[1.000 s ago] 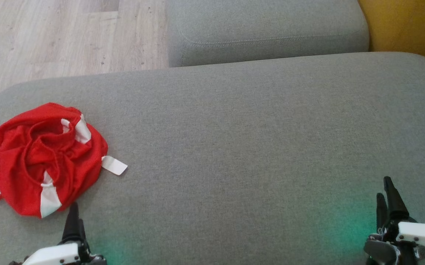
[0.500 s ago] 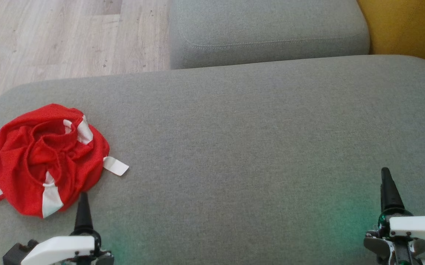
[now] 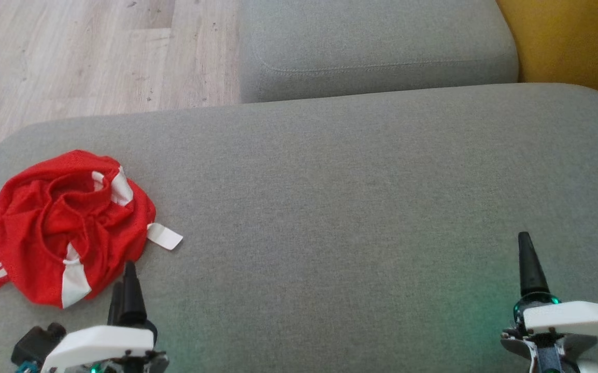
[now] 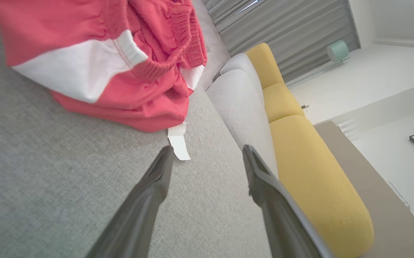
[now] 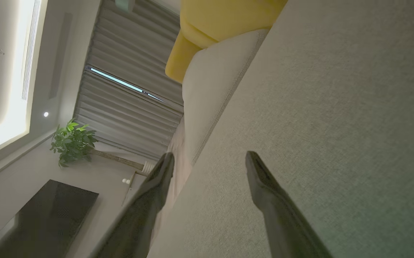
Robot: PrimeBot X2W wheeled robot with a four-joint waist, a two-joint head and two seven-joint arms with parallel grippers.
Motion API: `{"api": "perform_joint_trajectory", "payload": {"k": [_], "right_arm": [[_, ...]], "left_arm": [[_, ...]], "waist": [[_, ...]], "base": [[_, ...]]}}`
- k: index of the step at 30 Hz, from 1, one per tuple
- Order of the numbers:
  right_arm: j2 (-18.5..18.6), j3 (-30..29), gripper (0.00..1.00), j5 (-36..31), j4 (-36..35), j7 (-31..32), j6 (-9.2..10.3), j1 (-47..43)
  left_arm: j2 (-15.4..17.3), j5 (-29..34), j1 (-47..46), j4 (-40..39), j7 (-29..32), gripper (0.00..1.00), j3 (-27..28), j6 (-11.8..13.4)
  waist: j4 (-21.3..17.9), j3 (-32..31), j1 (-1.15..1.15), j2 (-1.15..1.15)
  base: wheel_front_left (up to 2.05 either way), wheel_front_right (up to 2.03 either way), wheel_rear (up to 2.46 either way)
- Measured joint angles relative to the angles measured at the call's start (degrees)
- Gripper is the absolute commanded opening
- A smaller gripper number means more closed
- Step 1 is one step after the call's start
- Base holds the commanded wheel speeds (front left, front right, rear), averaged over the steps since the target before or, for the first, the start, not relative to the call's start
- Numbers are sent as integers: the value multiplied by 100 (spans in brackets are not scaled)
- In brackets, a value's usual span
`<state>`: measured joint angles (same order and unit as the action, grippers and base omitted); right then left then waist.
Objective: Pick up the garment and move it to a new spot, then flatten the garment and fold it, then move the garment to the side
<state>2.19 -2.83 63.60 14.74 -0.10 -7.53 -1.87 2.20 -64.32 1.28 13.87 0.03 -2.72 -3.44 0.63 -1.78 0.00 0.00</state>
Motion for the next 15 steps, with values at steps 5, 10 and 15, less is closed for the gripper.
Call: {"api": "perform_joint_trajectory", "payload": {"k": [5,10,15], "right_arm": [[0,69,100,-361,-77,-79,0,-2],[1,131,100,-732,-115,-148,0,-7],[1,222,100,-1107,-176,-245,0,-23]], "left_arm": [[2,365,20,-68,-81,100,-120,79],[15,734,21,-135,-164,100,-197,147],[25,1105,31,-237,-229,100,-313,194]], "waist": [[17,-33,0,0],[28,-64,0,0],[34,-96,0,0]], "base": [[0,0,0],[0,0,0],[0,0,0]]}}
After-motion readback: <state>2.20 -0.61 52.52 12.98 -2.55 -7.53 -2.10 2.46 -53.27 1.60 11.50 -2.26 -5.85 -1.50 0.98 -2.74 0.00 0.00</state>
